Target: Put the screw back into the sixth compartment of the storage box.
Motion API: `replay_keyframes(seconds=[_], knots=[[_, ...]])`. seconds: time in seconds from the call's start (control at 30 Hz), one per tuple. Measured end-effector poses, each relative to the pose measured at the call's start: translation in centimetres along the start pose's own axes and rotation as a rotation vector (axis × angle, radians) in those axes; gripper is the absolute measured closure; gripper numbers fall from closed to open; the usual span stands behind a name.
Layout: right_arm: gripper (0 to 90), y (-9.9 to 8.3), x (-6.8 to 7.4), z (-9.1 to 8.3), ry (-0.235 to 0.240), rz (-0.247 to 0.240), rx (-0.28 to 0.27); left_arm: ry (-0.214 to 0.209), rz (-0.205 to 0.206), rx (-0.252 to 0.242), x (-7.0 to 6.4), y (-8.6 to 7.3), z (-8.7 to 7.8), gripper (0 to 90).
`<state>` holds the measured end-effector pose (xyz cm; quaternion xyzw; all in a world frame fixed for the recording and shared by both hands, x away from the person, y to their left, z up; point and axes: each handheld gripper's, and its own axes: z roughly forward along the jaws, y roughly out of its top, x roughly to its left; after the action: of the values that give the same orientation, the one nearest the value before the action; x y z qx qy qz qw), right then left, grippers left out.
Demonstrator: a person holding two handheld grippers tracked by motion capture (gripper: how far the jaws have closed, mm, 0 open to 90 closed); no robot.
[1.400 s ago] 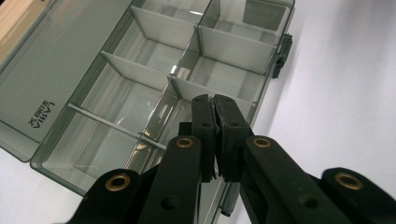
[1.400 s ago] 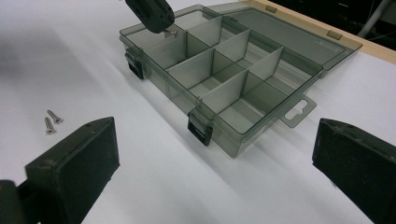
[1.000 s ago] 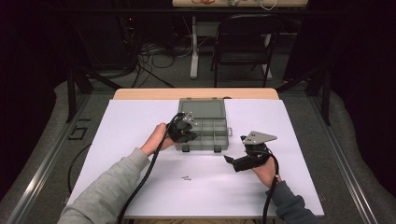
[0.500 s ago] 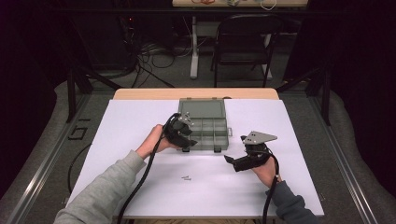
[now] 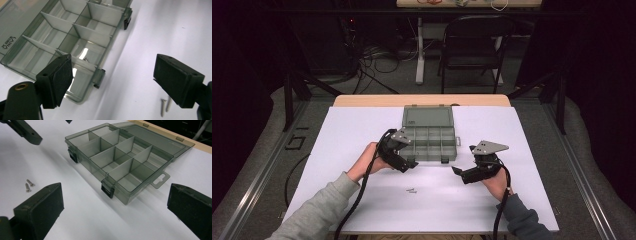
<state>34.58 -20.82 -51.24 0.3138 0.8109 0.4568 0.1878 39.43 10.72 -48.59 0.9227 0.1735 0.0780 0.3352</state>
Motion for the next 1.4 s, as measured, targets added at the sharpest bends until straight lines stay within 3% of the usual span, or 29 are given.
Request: replay_keyframes(seconds=[0.57, 0.77, 1.4], knots=[[0.0, 0.2, 0.2, -0.1, 0.005, -0.012, -0.016, -0.023, 0.014, -0.022, -2.5, -2.4, -1.0, 8.6], [0.0, 0.3, 0.4, 0.2, 0.006, -0.025, -0.002, -0.037, 0.029, -0.010, -2.7, -2.9, -0.6, 6.1], [0.0, 0.3, 0.3, 0.0, -0.005, -0.031, -0.014, -0.071, 0.024, 0.010, -3.4, -3.4, 0.6, 0.1]])
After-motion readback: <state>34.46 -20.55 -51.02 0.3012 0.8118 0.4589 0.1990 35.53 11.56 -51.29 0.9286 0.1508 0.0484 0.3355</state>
